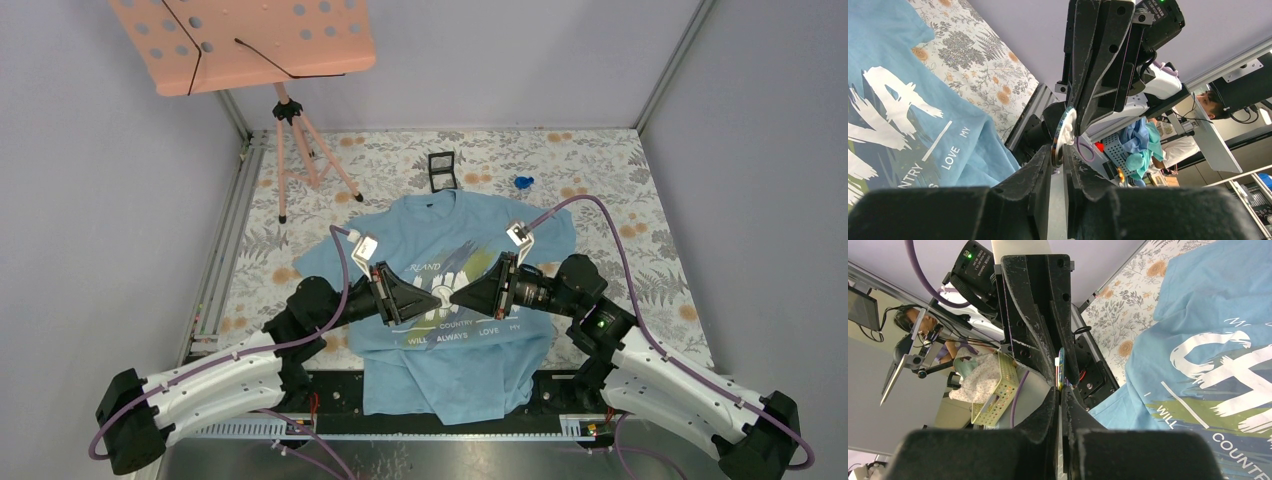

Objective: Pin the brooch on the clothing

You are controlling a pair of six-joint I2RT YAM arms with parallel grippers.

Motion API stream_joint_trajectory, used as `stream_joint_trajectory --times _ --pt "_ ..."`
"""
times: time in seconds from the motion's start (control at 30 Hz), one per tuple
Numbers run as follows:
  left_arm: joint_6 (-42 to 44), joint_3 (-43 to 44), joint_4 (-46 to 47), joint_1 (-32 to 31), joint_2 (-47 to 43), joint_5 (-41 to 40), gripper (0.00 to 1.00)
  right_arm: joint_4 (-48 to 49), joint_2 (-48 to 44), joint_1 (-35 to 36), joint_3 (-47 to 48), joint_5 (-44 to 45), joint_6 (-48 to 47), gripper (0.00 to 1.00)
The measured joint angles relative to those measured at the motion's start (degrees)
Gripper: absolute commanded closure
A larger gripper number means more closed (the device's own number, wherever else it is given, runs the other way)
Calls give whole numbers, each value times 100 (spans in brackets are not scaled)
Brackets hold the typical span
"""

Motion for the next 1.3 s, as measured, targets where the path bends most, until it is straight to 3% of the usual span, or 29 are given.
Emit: stream_joint_trajectory --times 0.6,0.8,0.9,0.97,1.1,1.3 --pt "-46 -122 120 15 -52 -7 79 -153 -31 0 44 -70 -26 100" --pt "-103 -136 168 26 -85 2 100 -240 -31 0 70 -74 -66 100" --pt "-120 -136 223 26 -87 35 100 -326 -35 -2 116 -70 -107 99" --pt "-120 -136 247 26 -87 44 100 -354 -35 -2 142 -70 -116 89" --pt "-83 -136 295 44 -87 46 100 -387 50 -2 229 -76 -131 77" --pt "-26 -136 197 52 -59 42 100 -317 319 -4 271 -197 -48 71"
